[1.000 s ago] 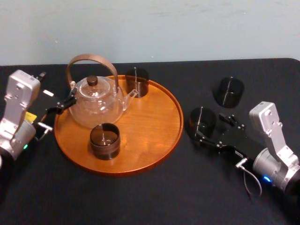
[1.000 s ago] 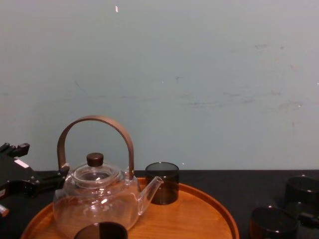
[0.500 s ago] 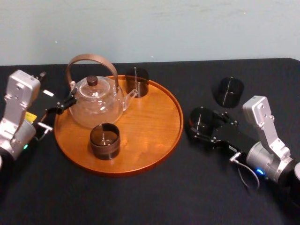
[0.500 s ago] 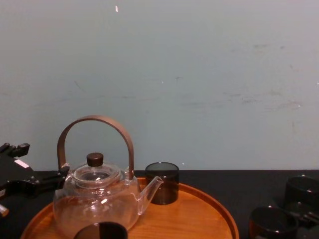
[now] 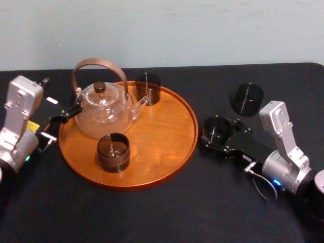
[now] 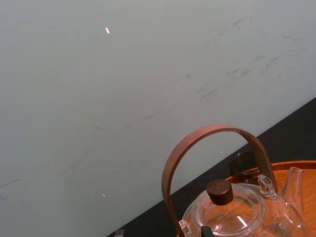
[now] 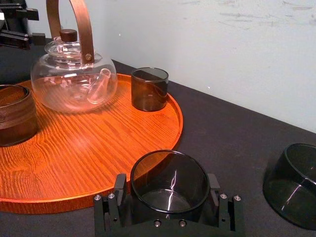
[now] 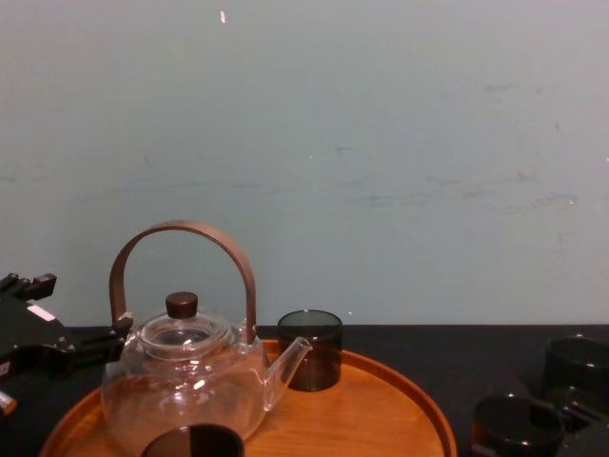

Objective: Pick up the glass from the table and place it on the tray.

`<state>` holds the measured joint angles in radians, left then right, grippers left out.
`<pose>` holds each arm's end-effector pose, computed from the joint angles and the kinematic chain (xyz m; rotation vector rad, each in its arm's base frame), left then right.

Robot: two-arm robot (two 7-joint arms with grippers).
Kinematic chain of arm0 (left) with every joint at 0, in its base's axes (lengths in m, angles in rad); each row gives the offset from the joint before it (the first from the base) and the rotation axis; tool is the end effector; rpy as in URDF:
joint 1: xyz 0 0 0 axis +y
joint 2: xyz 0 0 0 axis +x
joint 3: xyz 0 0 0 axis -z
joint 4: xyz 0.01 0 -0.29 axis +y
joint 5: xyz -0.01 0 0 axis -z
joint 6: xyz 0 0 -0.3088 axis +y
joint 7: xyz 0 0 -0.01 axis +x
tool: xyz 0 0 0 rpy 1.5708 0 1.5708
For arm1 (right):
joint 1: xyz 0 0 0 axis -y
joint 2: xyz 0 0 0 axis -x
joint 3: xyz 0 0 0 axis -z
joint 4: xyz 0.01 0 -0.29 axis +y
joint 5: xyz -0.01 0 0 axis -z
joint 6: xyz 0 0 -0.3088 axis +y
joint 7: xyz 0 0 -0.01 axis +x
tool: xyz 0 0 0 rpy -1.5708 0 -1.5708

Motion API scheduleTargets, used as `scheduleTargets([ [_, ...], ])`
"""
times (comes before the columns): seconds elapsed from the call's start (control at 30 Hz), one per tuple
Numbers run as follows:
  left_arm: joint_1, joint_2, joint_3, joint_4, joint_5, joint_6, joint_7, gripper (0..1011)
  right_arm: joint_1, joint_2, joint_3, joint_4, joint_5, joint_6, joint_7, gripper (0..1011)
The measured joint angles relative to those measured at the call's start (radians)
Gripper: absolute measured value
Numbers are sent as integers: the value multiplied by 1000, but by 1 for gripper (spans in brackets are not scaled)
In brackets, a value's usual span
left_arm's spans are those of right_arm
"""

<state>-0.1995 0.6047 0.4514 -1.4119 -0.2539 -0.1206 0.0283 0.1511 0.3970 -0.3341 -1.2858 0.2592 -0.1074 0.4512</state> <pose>0.3581 0.0827 -0.3023 0.3045 -0.2850 1.2480 0.3526 -0.0556 -0.3486 -0.2283 0.0007 -0.8967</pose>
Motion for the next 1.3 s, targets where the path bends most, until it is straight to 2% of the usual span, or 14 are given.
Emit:
scheduleTargets([
  [0.2,0,0,0,0,0,0,0,1009,-2,1,0,-4,0,1,-3,1003],
  [0.37,0,0,0,0,0,0,0,1009,-4,2,0,-6,0,2,-6,908],
  [1.3,0,0,0,0,0,0,0,1009,-6,4,0,-9,-1,5,-9,906],
])
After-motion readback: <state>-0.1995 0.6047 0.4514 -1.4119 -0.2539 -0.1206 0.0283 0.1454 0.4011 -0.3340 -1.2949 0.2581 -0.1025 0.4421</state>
